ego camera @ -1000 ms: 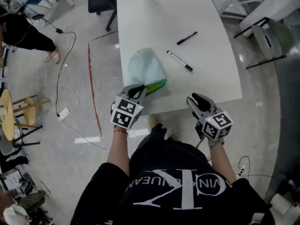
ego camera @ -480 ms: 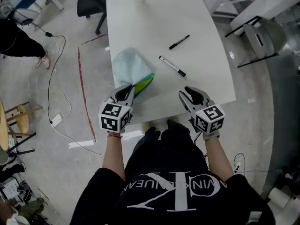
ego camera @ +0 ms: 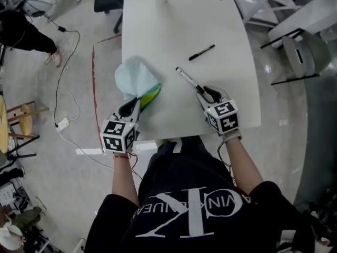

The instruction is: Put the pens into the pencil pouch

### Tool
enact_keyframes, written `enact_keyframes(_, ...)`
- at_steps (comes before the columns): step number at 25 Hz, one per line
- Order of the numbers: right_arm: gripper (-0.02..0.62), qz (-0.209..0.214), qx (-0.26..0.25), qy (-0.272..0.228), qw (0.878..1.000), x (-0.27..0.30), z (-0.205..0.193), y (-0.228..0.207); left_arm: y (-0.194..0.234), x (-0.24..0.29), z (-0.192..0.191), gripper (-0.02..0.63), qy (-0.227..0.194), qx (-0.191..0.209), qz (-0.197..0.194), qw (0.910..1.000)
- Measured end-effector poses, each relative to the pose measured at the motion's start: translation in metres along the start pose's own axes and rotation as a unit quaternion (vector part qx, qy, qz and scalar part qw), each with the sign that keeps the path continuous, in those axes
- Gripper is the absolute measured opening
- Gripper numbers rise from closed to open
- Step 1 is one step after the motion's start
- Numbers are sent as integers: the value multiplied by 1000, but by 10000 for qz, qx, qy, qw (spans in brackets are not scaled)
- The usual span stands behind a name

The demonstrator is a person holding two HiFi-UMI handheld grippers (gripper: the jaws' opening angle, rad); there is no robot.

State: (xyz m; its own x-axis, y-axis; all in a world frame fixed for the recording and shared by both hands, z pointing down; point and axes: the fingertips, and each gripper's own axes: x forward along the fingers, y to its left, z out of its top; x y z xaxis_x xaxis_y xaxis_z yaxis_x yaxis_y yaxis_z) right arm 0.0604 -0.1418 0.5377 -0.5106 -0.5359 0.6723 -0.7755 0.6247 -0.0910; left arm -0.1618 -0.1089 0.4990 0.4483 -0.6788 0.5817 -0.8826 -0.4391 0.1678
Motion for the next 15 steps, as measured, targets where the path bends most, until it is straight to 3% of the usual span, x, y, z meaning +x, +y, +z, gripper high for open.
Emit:
enact_keyframes(5,133,119,-324,436,9985,20,-7,-8,-7,6,-3,14,-46,-225,135,9996)
enact_keyframes(15,106,324,-474,472,9972,24,-8,-7,-12,9,-4,14,-60,-266,229,9994)
